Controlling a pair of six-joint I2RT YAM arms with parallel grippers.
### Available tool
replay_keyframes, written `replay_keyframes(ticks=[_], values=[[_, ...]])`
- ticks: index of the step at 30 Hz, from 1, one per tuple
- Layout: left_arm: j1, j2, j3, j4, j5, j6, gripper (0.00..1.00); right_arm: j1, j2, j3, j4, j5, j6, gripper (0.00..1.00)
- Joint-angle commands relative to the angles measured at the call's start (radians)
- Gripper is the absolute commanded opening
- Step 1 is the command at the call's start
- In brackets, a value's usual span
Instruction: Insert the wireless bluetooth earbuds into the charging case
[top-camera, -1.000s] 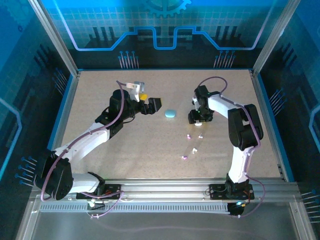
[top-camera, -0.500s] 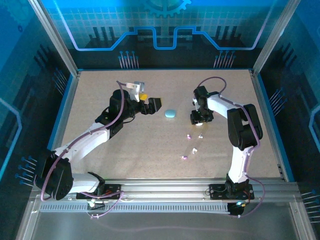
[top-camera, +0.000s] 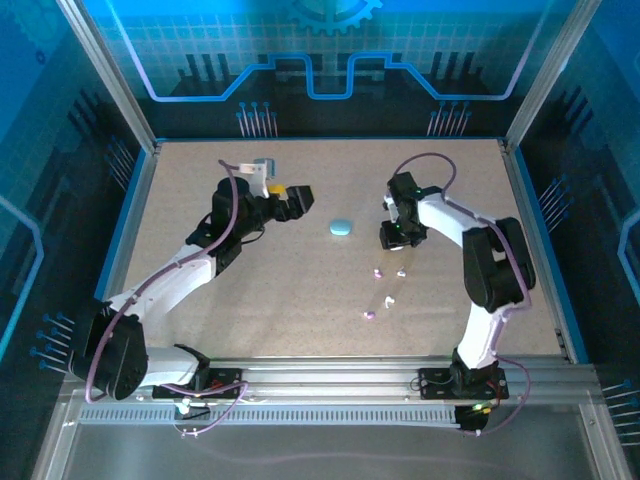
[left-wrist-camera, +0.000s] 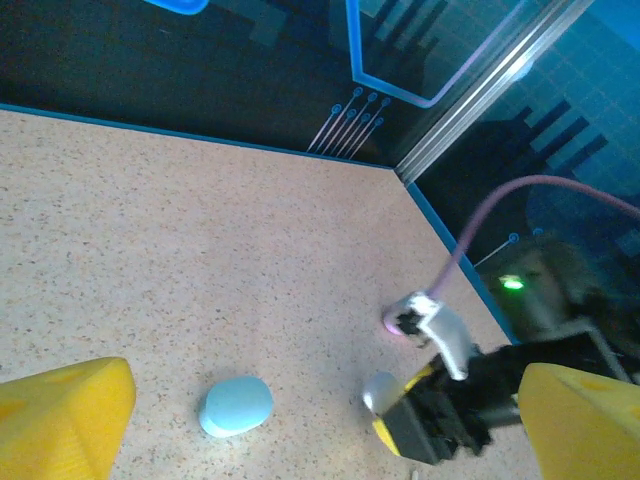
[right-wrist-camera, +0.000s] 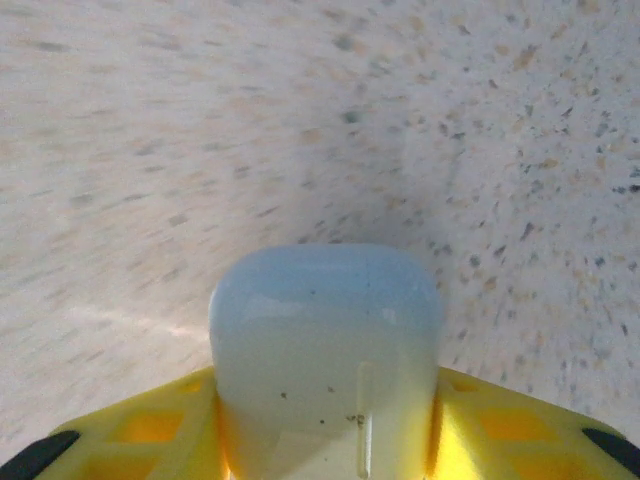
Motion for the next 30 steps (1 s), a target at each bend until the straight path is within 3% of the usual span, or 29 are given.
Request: replay_keyframes(ticks=[1,8,15,30], values=[[0.018,-0.021,0.006,0.032,0.061,-0.042,0.99,0.031,-0.209,-0.017,0.098,-0.093,-0.033,0.46],[0.017,0.037,0.085,0.026,0.281,-0.027,0.92,0.131,-0.485,-0.081,0.282,-0.126,-0.256,0.46],[-0.007,0.099,0.154,0.046,0.474,-0.046,0.84,0.262,-0.582,-0.141,0.394,-0.062,-0.553,0.46],[-0.098,0.145,0.263,-0.119,0.57,0.086,0.74,0.312,-0.624,-0.177,0.456,-0.06,-0.639,0.46]])
